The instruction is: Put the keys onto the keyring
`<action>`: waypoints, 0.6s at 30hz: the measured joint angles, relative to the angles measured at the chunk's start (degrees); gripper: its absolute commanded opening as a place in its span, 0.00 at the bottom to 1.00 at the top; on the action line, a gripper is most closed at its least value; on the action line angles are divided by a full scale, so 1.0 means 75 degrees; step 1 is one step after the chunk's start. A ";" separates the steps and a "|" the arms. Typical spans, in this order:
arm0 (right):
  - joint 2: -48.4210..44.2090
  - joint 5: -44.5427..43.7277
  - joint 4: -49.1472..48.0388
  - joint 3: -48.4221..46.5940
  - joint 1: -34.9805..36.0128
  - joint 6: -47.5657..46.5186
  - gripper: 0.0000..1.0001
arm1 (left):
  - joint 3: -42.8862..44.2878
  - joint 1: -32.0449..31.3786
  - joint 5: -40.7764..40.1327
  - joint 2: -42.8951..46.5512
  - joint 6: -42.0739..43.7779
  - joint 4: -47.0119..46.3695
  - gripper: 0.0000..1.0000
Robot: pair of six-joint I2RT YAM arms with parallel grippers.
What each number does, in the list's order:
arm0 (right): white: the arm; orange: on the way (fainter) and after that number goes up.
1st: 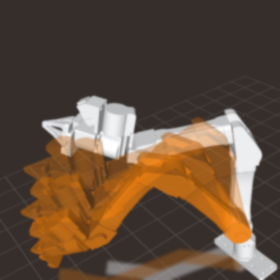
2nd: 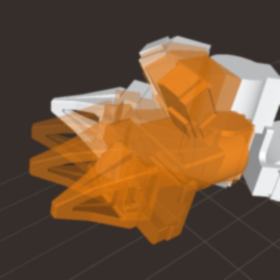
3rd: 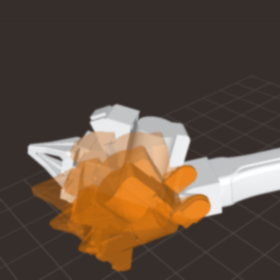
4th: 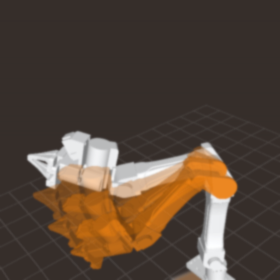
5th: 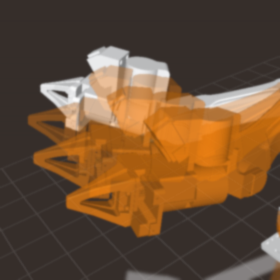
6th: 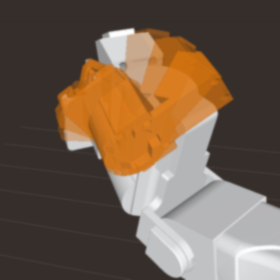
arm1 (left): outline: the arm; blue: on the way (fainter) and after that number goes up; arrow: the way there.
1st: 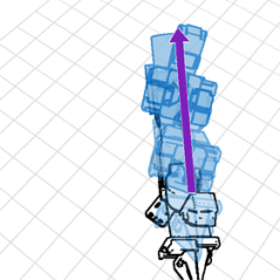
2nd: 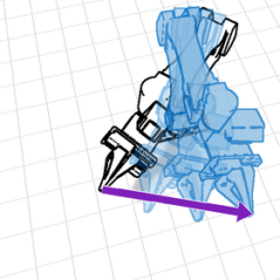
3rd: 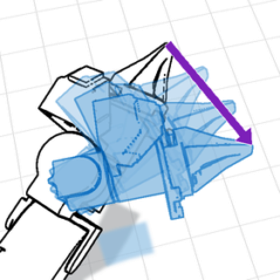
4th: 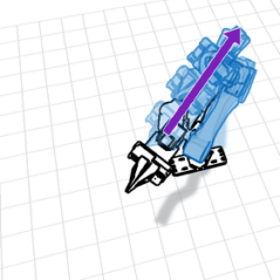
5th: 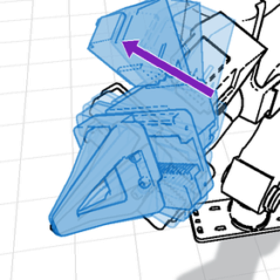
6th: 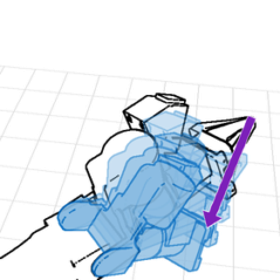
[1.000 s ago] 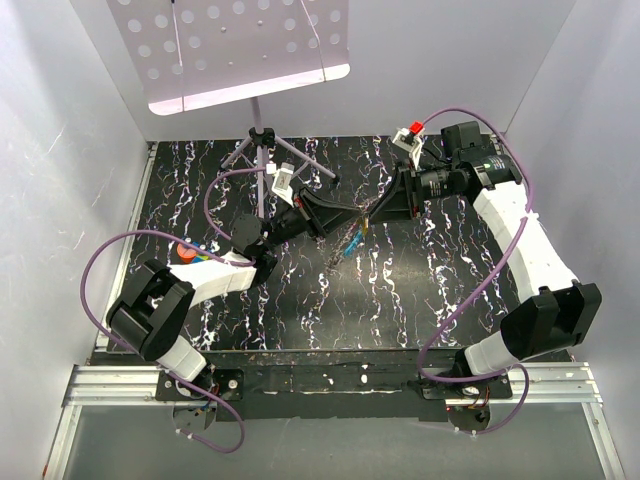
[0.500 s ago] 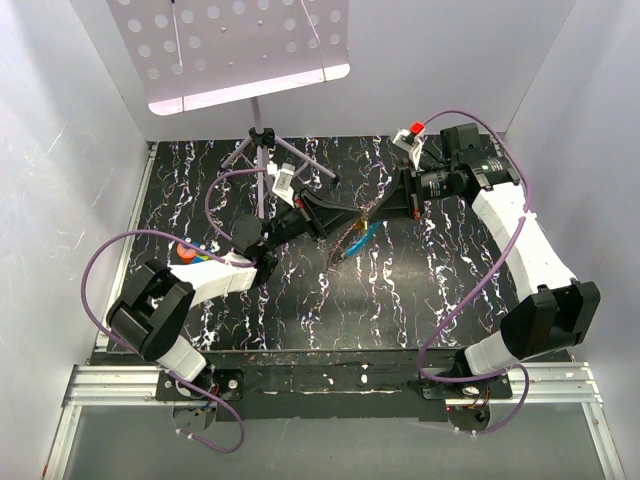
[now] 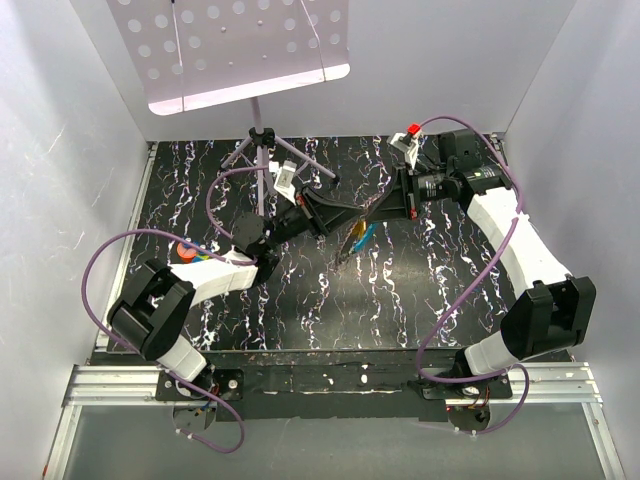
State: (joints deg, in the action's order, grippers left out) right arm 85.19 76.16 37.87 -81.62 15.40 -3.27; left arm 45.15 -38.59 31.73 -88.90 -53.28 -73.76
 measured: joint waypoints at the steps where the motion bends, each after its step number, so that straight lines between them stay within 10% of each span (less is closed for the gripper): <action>1: 0.0000 0.0029 -0.0070 0.0000 0.0000 0.0058 0.01 | 0.0038 0.0000 -0.0012 -0.0009 -0.0029 -0.0003 0.00; 18: 0.0000 0.0093 -0.0472 0.0000 -0.0096 0.0627 0.04 | 0.0723 0.0003 0.0187 -0.0475 -0.0224 0.0003 0.00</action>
State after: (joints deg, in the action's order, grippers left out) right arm 85.19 76.86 34.33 -81.62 14.68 1.43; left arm 50.57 -38.57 33.12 -92.47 -54.96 -73.73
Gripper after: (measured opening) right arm 0.021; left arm 0.013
